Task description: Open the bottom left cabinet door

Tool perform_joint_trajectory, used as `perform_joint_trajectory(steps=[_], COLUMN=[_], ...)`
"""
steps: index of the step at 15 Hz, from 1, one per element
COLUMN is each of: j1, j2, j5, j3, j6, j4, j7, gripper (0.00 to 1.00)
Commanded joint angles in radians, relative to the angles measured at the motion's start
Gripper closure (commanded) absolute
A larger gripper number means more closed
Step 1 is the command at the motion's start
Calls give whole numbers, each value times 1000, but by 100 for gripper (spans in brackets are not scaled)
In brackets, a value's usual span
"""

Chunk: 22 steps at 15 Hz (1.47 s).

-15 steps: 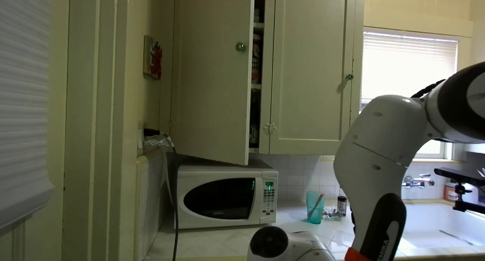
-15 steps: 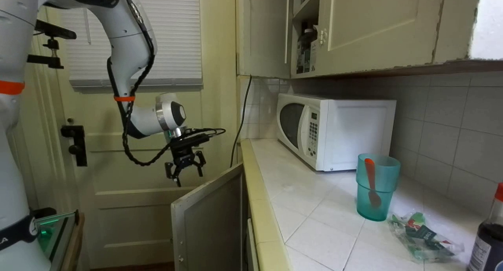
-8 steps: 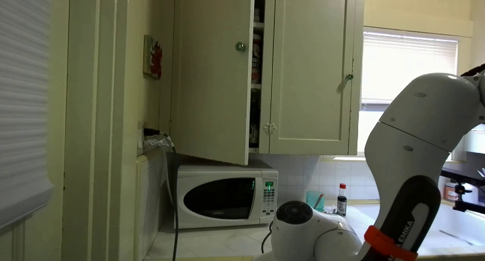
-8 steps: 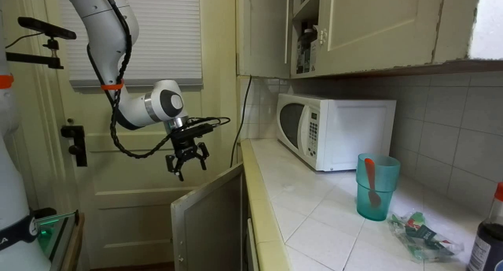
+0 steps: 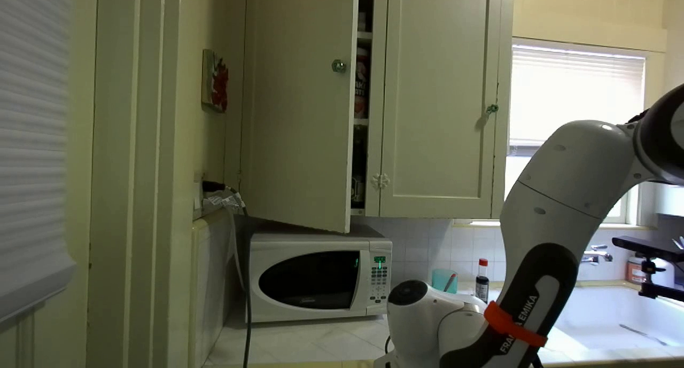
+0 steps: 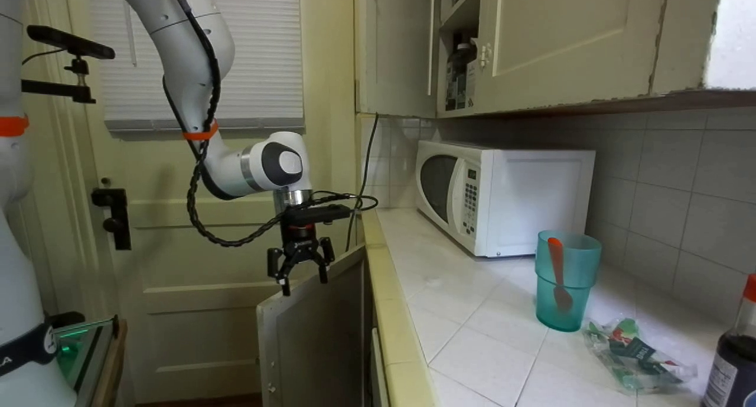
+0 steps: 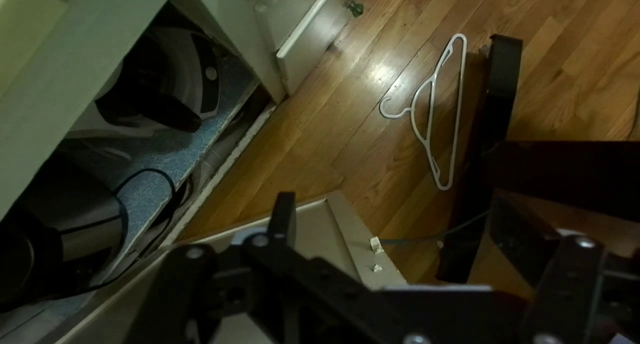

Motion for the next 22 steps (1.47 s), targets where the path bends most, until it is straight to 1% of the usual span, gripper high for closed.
perform_joint_trajectory(steps=[1,3,5,6,7,9,10,12,17,19,22], j1=[64,105,150,153,105,122,107,113,106,108,135], j2=[115,173,239,263,195,243,227,267,345,375,414], j5=[-105,-199,-286,-297,-248,-273,-275,-306,-388,-372,-350], j3=[-38,-54,-69,-63,-35,-32,-41,-39,-31,-18,7], j6=[-34,-34,-89,-104,-60,-85,-56,-58,41,58,38], j4=[93,134,186,200,144,177,155,196,259,278,305], j7=[102,229,371,388,311,360,385,360,298,282,296], gripper=[0,0,0,0,0,0,0,0,0,0,0])
